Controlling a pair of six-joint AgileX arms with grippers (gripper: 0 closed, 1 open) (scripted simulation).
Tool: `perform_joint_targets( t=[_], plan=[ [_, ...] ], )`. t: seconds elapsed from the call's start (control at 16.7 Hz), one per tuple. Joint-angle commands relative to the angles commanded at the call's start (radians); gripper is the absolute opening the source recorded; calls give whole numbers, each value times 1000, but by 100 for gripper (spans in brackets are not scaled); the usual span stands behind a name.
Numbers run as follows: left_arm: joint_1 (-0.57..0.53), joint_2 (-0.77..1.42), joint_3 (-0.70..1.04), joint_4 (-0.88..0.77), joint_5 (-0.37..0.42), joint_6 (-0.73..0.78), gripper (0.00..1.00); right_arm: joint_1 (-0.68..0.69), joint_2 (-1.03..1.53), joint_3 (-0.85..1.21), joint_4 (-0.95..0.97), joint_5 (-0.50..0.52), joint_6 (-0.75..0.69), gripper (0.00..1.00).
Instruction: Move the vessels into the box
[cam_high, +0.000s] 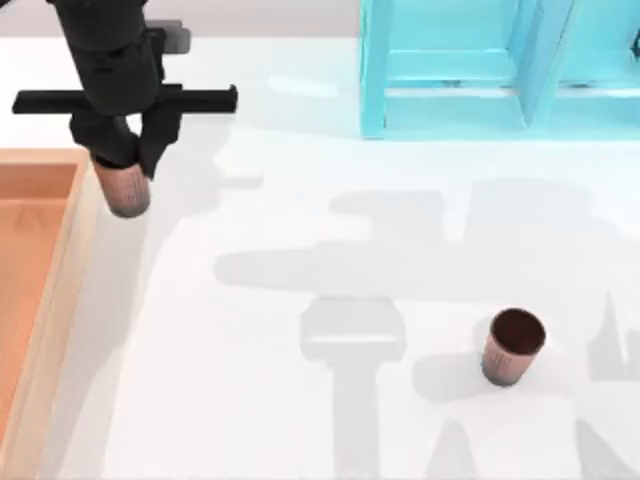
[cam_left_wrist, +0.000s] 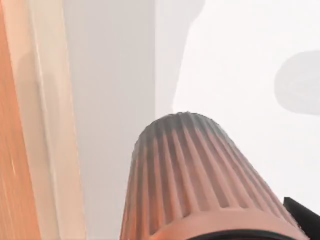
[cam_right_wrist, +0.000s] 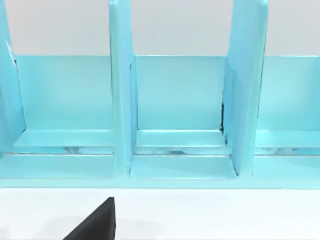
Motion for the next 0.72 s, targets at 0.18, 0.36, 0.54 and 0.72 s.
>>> perform_joint_targets(
  t=[0.18, 0.36, 0.54, 0.72],
  plan=[
    [124, -67, -58, -2, 12, 101, 0, 0, 0, 0, 0, 0, 0, 100],
    [269, -161, -143, -8, 26, 225, 0, 0, 0, 0, 0, 0, 0, 100],
    [409, -273, -248, -16, 39, 354, 0, 0, 0, 0, 0, 0, 0, 100],
    [523, -393, -363, -25, 50, 468, 0, 0, 0, 0, 0, 0, 0, 100]
  ],
)
